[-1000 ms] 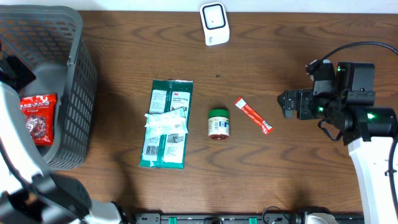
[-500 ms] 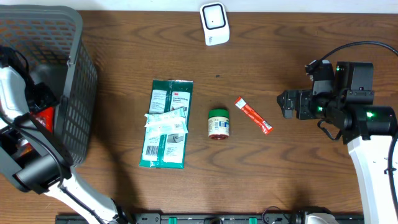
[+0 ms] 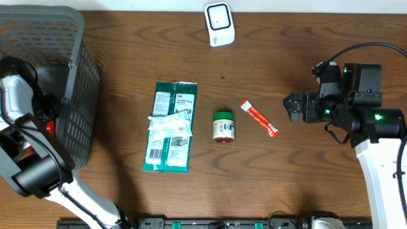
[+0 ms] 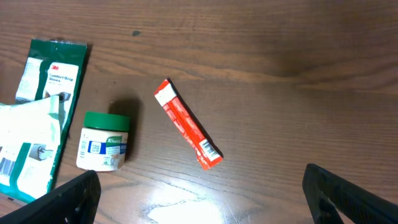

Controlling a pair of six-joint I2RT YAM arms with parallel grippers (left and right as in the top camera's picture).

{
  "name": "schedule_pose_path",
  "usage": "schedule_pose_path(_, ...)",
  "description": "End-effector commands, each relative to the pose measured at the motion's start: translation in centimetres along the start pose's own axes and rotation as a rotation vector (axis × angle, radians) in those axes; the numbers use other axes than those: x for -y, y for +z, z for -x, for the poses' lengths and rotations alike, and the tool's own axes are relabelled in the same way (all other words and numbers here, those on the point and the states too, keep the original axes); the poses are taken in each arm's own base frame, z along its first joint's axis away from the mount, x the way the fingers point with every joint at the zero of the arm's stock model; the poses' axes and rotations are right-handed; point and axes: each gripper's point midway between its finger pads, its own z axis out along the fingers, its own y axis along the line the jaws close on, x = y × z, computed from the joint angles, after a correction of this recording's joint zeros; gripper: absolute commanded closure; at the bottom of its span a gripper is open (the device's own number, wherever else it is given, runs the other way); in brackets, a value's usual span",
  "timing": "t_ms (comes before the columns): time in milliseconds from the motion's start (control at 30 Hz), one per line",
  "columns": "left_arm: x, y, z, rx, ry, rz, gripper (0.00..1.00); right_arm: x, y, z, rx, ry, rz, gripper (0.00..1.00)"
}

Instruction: Scan the item barcode

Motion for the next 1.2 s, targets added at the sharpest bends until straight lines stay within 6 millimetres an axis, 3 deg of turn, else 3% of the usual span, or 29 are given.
schedule_pose_path(0,-0.4,1.3,-1.1,-0.024,0.012,0.037,0.40,-0.5,-0.2,0.2,0.007,0.006,0.016,0.01)
schedule_pose_path(133,-1.0,2.0,-1.3,-0.022,0.010,0.077,0.44,-0.5,-0.2,0.2,0.007,0.006,0.016,0.01)
schedule_pose_path(233,-1.0,2.0,-1.1,-0.011,0.007,0.073,0.67,-0.5,-0.2,0.2,0.007,0.006,0.016,0.01)
schedule_pose_path(300,-1.0,2.0,-1.1,-0.012,0.007,0.073,0.87,-0.5,-0.2,0.3,0.007,0.006,0.016,0.01)
schedule_pose_path(333,-1.0,2.0,-1.0,-0.011,0.007,0.073,0.92,-0.5,-0.2,0.3,0.007,0.006,0.016,0.01)
schedule_pose_path(433,-1.1,1.2,-0.6,0.006,-0.012,0.072,0.93,-0.5,-0.2,0.3,0.008,0.005,0.016,0.01)
schedule_pose_path(600,-0.7,-4.5,1.8,0.130,-0.067,-0.011,0.93,-0.4,-0.3,0.3,0.012,0.009,0.014,0.01)
schedule_pose_path(800,-2.4,-14.4,3.1,0.400,-0.190,-0.044,0.93,-0.4,-1.0,0.6,0.039,0.028,0.033,0.01)
schedule_pose_path(833,-2.6,-16.0,3.1,0.446,-0.210,-0.056,0.93,-0.4,-1.1,0.7,0.045,0.043,0.034,0.01)
schedule_pose_path(867,-2.5,-19.7,2.8,0.547,-0.230,-0.115,0.93,-0.1,-1.5,0.9,0.058,0.062,0.037,0.01)
schedule_pose_path(967,-1.3,-25.4,1.9,0.694,-0.215,-0.257,0.93,0.5,-2.4,1.4,0.083,0.093,0.051,0.01)
schedule_pose_path(1100,0.3,-32.1,-0.3,0.835,-0.153,-0.429,0.93,0.6,-4.8,2.9,0.136,0.143,0.126,0.01)
schedule_pose_path(1167,-0.1,-34.2,-1.0,0.888,-0.152,-0.433,0.93,1.0,-5.8,3.3,0.153,0.166,0.134,0.01)
